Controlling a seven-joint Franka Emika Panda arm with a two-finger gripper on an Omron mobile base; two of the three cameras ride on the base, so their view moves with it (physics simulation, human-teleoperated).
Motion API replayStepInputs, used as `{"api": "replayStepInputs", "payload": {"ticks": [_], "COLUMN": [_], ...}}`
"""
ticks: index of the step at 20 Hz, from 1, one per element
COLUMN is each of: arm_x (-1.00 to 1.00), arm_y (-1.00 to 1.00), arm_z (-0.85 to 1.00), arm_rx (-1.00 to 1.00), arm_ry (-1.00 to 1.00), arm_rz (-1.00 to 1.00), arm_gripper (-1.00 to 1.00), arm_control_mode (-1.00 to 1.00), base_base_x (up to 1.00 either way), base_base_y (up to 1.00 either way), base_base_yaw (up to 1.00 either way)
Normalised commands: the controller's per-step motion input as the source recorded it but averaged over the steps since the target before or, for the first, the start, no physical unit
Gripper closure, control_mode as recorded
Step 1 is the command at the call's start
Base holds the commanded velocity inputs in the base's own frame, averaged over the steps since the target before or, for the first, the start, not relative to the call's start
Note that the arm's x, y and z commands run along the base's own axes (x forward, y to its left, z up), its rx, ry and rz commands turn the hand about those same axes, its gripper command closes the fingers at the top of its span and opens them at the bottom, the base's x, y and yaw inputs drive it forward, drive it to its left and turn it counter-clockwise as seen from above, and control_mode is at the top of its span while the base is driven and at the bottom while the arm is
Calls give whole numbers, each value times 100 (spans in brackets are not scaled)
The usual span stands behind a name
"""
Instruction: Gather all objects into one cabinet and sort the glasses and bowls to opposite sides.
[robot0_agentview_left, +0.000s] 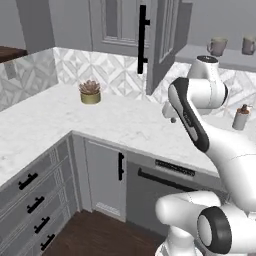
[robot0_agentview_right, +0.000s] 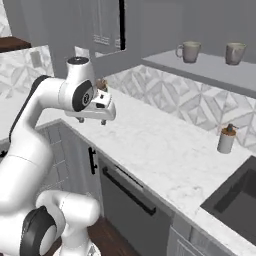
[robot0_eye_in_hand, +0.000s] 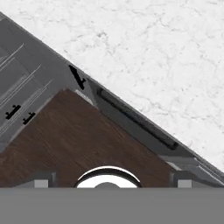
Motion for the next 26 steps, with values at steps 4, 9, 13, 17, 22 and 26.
{"api": "replayStepInputs", "payload": {"ticks": [4, 9, 13, 17, 22, 26], "arm_x": [0, 0, 0, 0, 0, 0], "arm_y": [0, 0, 0, 0, 0, 0], "arm_z": [0, 0, 0, 0, 0, 0], "arm_rx": [0, 0, 0, 0, 0, 0], "arm_ry": [0, 0, 0, 0, 0, 0], "arm_rz": [0, 0, 0, 0, 0, 0], "arm_gripper": [-100, -100, -100, -100, -100, -100], "arm_control_mode": [100, 100, 100, 100, 100, 100], "base_base_x": [0, 0, 0, 0, -2, -1], "base_base_y": [44, 43, 43, 43, 40, 35], "base_base_yaw": [87, 90, 90, 91, 94, 95]}}
